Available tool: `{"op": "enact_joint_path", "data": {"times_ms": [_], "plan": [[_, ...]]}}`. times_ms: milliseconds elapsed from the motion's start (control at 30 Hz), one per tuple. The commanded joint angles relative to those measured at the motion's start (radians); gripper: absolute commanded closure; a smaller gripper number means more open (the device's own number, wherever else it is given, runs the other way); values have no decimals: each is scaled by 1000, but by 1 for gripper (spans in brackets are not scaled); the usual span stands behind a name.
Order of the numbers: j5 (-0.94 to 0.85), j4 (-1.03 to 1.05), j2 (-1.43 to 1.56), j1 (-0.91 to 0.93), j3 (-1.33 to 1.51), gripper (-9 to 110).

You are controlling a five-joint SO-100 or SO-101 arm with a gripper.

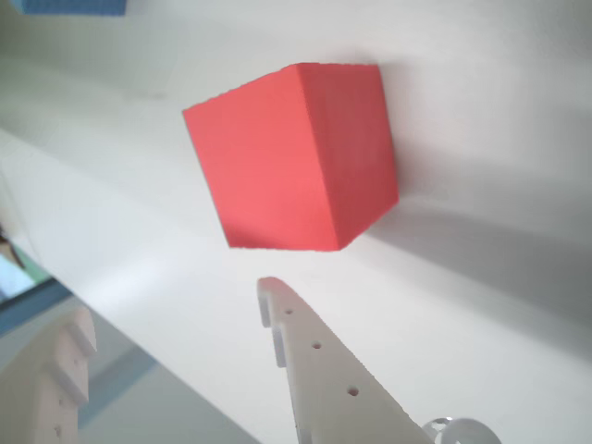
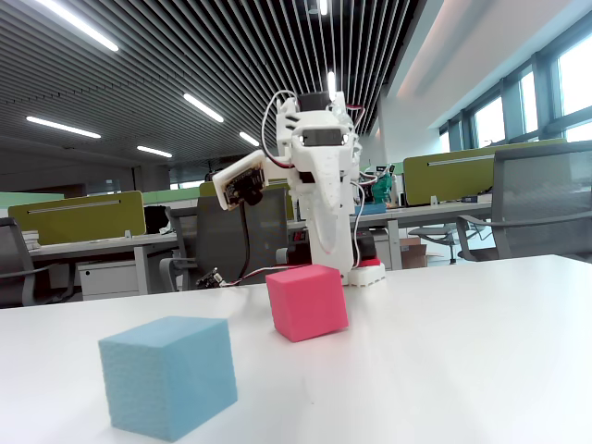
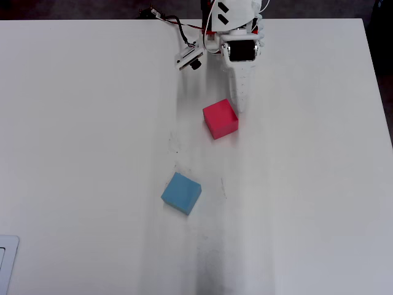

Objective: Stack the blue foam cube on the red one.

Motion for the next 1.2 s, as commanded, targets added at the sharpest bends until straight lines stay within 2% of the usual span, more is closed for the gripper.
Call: {"op": "enact_joint_path", "data": {"times_ms": [0, 733, 933, 1167], "plan": [[3, -17, 6, -11, -23, 78], [21, -8, 6, -12, -43, 78], [91, 120, -35, -18, -333, 78], [138, 215, -443, 66, -769, 76]]}}
